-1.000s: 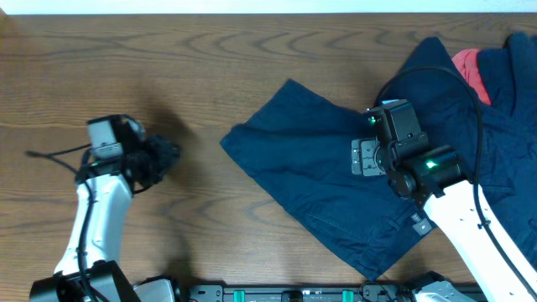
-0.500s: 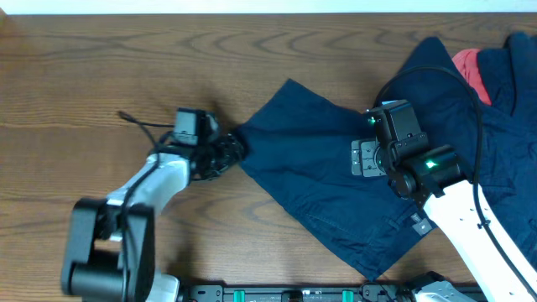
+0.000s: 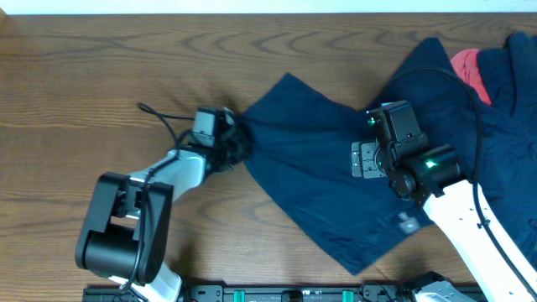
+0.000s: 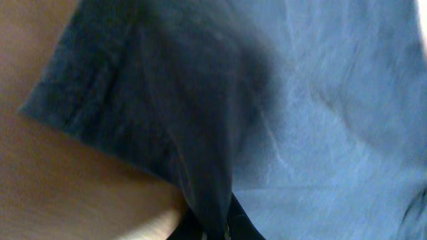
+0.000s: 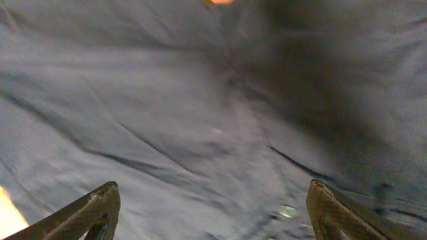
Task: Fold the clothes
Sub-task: 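Pull the left corner leftward with the left gripper to spread the garment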
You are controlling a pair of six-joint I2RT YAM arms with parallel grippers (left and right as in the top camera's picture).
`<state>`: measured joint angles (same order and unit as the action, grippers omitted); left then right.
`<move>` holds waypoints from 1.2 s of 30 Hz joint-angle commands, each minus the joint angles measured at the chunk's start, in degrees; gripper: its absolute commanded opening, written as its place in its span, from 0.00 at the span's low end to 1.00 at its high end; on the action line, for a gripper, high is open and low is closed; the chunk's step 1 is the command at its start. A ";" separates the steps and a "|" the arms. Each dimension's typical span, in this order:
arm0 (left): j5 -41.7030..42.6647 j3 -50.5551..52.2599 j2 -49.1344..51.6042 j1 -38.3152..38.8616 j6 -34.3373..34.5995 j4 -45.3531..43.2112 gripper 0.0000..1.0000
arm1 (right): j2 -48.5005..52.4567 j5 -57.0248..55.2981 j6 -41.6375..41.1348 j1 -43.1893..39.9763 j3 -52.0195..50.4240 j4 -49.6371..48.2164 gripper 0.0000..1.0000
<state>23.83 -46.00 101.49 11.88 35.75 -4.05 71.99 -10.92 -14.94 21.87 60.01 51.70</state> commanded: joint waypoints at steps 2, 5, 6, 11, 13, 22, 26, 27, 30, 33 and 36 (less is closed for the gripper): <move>-3.96 -8.37 -0.46 -8.15 -1.49 -0.72 0.06 | 0.35 -0.02 -0.92 -0.52 0.24 0.37 0.88; -3.65 -15.58 -0.46 -12.79 -1.95 -0.68 0.06 | 0.35 0.00 -0.94 -0.52 0.24 0.35 0.88; -3.48 -17.73 -0.46 -13.92 -2.60 -0.35 0.06 | 0.35 0.00 -0.94 -0.52 0.24 0.35 0.88; -2.67 -26.67 -0.46 -17.94 -3.28 8.20 0.45 | 0.35 0.00 -0.92 -0.52 0.24 0.35 0.88; 0.50 -27.43 -0.46 -18.47 -5.44 13.25 0.93 | 0.35 0.00 -0.92 -0.52 0.24 0.35 0.88; 1.88 -25.75 -0.42 -17.42 -10.54 53.99 0.98 | 0.35 -0.02 -0.92 -0.52 0.24 0.35 0.88; 1.86 -22.27 -0.42 -15.23 -13.25 58.71 0.98 | 0.35 -0.02 -0.92 -0.55 0.24 0.28 0.88; 1.86 -20.83 -0.42 -14.47 -13.22 58.60 0.98 | 0.35 -0.02 -0.90 -0.52 0.24 0.20 0.88; 1.84 -16.63 -0.42 -12.44 -13.20 56.57 1.00 | 0.35 -0.02 -0.92 -0.55 0.24 0.17 0.88; 1.84 -11.72 -0.42 -10.86 -11.67 53.20 1.00 | 0.35 -0.02 -0.90 -0.55 0.24 0.48 0.88; 1.84 -7.17 -0.39 -10.16 -9.62 48.70 0.95 | 0.35 0.00 -0.90 -0.52 0.24 0.72 0.88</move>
<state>25.54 -55.99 101.14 1.41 24.60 46.11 72.03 -10.92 -14.94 21.87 60.01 52.21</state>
